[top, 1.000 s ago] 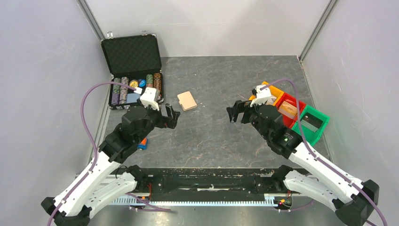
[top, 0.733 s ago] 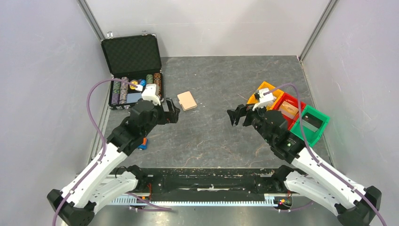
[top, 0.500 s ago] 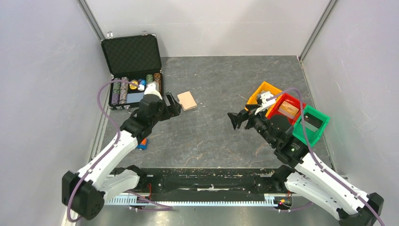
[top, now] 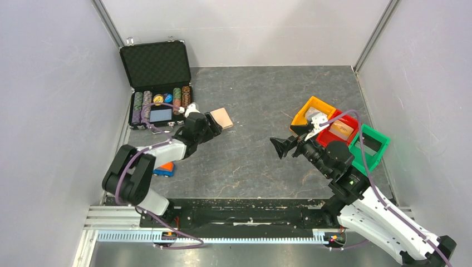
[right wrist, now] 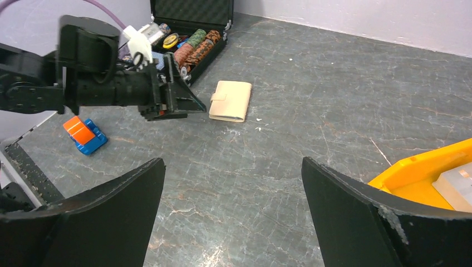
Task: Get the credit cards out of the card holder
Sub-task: Move the card holder to the center of the board.
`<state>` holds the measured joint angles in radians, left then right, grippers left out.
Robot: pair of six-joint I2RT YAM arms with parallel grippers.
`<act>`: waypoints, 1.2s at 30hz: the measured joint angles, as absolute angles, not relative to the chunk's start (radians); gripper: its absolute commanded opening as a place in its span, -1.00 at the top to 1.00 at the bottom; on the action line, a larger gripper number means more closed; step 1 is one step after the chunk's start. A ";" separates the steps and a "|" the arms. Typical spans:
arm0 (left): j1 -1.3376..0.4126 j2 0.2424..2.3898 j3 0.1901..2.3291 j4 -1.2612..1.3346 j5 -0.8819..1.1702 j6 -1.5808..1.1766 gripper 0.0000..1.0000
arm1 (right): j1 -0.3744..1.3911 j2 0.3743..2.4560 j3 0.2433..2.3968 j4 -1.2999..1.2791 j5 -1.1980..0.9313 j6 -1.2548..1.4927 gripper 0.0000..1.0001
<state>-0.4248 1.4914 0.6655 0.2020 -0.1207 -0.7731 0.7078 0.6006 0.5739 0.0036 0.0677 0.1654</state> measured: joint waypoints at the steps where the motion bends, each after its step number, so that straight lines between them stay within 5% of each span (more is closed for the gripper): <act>1: -0.424 1.519 0.668 0.224 -0.121 -0.773 -0.47 | 0.708 0.595 0.570 0.003 0.064 0.165 -0.92; 18: -0.387 1.754 0.729 0.456 -0.094 -0.785 -0.11 | 0.708 0.578 0.554 0.002 0.057 0.166 -0.91; 32: -0.381 1.755 0.728 0.441 -0.048 -0.785 0.90 | 0.708 0.616 0.541 -0.002 0.068 0.212 -0.88; 36: -0.381 1.726 0.711 0.430 -0.012 -0.785 0.95 | 0.708 0.617 0.524 -0.002 0.084 0.229 -0.87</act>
